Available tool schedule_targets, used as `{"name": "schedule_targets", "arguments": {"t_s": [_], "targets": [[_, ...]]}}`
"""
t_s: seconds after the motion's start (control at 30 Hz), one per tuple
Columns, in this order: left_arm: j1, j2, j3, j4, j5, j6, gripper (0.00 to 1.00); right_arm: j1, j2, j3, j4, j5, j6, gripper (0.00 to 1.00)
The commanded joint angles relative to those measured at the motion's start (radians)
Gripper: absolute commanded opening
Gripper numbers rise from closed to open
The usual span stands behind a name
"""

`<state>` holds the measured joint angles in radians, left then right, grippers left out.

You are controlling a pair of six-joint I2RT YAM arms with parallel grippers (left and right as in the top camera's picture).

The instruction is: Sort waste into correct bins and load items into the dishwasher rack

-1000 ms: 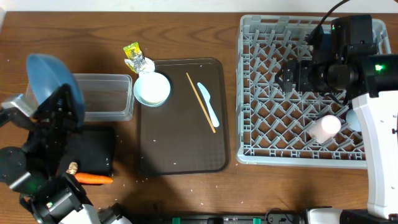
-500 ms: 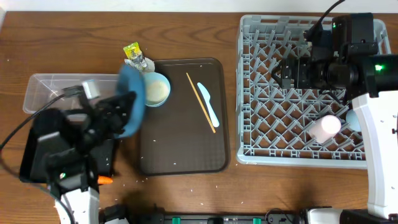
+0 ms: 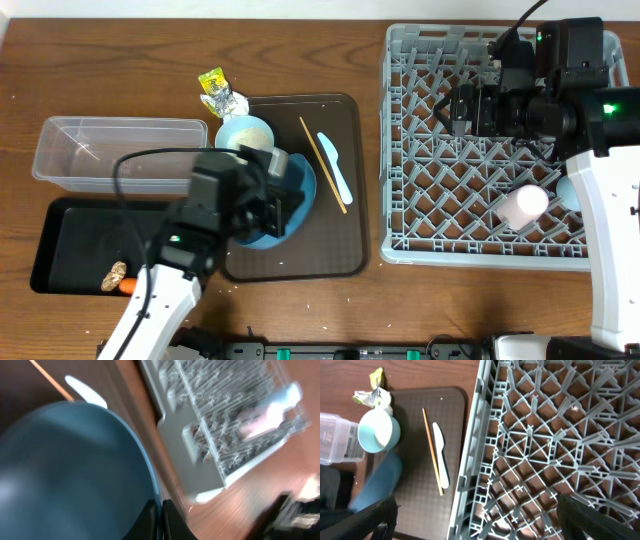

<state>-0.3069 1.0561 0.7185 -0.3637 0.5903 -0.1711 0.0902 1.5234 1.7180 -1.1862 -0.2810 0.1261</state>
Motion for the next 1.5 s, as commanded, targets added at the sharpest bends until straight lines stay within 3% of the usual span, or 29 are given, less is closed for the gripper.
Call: {"name": "schedule_targets", "arguments": {"t_s": [0.0,0.17,0.63,1.2,1.47], "targets": [[-0.098,0.002,0.060,-0.052,-0.213,0.140,0.06,0.009,0.000,0.000,0.011,-0.012,0.007,0.93],[-0.198,0.004,0.071,-0.149,-0.378,0.217,0.06,0.023,0.001,0.000,0.016,-0.012,0.007,0.92],[-0.309,0.138,0.071,-0.201,-0.371,0.223,0.06,0.053,0.010,0.000,0.017,0.032,0.008,0.92],[-0.318,0.165,0.072,-0.276,-0.446,0.278,0.06,0.053,0.011,0.000,0.017,0.069,0.008,0.92],[-0.341,0.165,0.200,-0.284,-0.498,0.306,0.06,0.052,0.011,0.000,0.020,0.073,0.008,0.91]]}}
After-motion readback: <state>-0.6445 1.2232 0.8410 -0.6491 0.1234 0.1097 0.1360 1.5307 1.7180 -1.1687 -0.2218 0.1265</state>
